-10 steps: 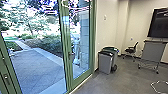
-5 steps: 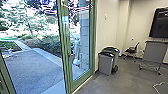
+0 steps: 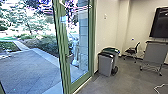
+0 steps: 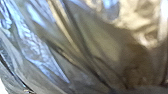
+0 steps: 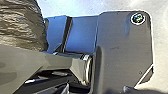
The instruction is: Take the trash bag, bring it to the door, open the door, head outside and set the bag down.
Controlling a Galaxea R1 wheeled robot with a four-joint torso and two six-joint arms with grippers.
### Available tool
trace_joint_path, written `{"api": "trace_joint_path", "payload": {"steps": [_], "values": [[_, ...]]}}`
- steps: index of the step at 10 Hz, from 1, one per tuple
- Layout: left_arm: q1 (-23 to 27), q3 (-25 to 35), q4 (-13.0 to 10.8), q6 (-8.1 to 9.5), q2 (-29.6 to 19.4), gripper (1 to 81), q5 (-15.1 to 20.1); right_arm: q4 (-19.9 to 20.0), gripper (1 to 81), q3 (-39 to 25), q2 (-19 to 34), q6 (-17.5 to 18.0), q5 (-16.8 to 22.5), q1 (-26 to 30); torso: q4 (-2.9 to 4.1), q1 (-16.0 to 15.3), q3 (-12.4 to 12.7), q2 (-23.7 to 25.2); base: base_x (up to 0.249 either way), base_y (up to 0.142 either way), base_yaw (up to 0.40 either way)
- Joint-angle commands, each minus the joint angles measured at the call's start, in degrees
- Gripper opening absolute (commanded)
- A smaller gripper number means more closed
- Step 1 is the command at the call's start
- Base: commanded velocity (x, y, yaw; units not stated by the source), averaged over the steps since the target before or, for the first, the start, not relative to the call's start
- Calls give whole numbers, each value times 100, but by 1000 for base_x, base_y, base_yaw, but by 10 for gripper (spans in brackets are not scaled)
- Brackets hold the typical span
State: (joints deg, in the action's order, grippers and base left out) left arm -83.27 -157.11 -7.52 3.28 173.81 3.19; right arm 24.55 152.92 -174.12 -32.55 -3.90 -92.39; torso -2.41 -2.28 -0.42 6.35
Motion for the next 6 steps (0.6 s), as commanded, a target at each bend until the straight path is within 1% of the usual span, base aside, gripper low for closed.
{"api": "trace_joint_path", "payload": {"steps": [1,6], "values": [[395,5,-39,-12,-22,10,261,-47,811,-18,-29,-23,355,269,0,0,0,0,135,-68,0],[395,5,-30,-12,-48,10,261,-47,811,-18,-47,-23,355,269,0,0,0,0,135,-67,0]]}}
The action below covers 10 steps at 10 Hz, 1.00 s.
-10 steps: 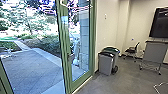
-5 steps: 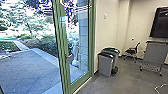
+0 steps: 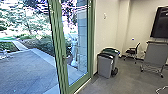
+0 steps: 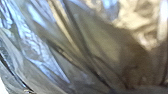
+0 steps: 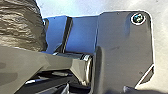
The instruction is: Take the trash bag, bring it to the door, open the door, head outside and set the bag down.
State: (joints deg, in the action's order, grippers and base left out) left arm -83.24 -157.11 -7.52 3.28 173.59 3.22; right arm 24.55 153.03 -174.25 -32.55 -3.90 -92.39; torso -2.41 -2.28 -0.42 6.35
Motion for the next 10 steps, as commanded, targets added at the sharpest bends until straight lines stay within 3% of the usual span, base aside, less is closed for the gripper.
{"api": "trace_joint_path", "payload": {"steps": [1,10], "values": [[391,5,-30,-12,-26,10,258,-47,811,-11,-42,-15,355,269,0,0,0,0,134,0,0],[391,5,-30,-12,-35,10,258,-38,811,-2,-42,-15,355,260,0,0,0,0,135,0,0]]}}
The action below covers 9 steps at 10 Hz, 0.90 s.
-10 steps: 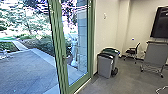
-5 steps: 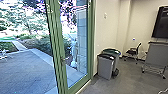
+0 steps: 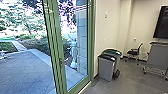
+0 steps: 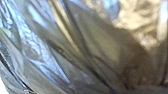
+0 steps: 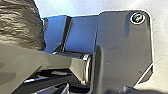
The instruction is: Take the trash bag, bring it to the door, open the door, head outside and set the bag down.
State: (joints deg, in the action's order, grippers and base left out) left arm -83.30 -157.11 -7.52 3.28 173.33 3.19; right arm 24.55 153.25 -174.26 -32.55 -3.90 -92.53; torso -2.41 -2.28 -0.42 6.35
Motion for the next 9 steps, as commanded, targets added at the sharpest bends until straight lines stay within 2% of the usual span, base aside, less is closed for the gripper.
{"api": "trace_joint_path", "payload": {"steps": [1,9], "values": [[397,5,-30,-12,1,10,261,-47,811,-24,-41,-15,355,265,0,0,0,0,135,0,0],[397,5,-30,-12,18,10,261,-47,811,37,-41,-15,355,239,0,0,0,0,135,0,0]]}}
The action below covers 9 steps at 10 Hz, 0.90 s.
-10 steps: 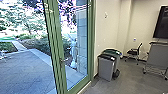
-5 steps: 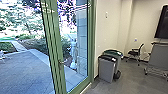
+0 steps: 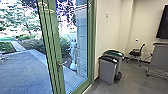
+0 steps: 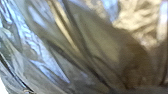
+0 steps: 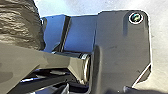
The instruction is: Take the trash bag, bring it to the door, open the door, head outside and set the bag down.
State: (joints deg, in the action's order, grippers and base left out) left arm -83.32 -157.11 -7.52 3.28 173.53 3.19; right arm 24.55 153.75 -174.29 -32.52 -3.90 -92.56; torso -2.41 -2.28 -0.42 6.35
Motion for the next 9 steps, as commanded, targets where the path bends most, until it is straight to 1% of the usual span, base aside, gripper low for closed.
{"api": "trace_joint_path", "payload": {"steps": [1,8,9], "values": [[400,5,-30,-12,-2,10,261,-47,811,-21,-38,-17,355,242,0,0,0,0,135,0,0],[391,5,-22,-12,-20,10,252,-38,811,-13,-38,-17,355,233,0,0,0,0,134,0,0],[347,5,-21,-20,-11,10,164,-38,811,-13,-38,-17,355,233,0,0,0,0,105,0,0]]}}
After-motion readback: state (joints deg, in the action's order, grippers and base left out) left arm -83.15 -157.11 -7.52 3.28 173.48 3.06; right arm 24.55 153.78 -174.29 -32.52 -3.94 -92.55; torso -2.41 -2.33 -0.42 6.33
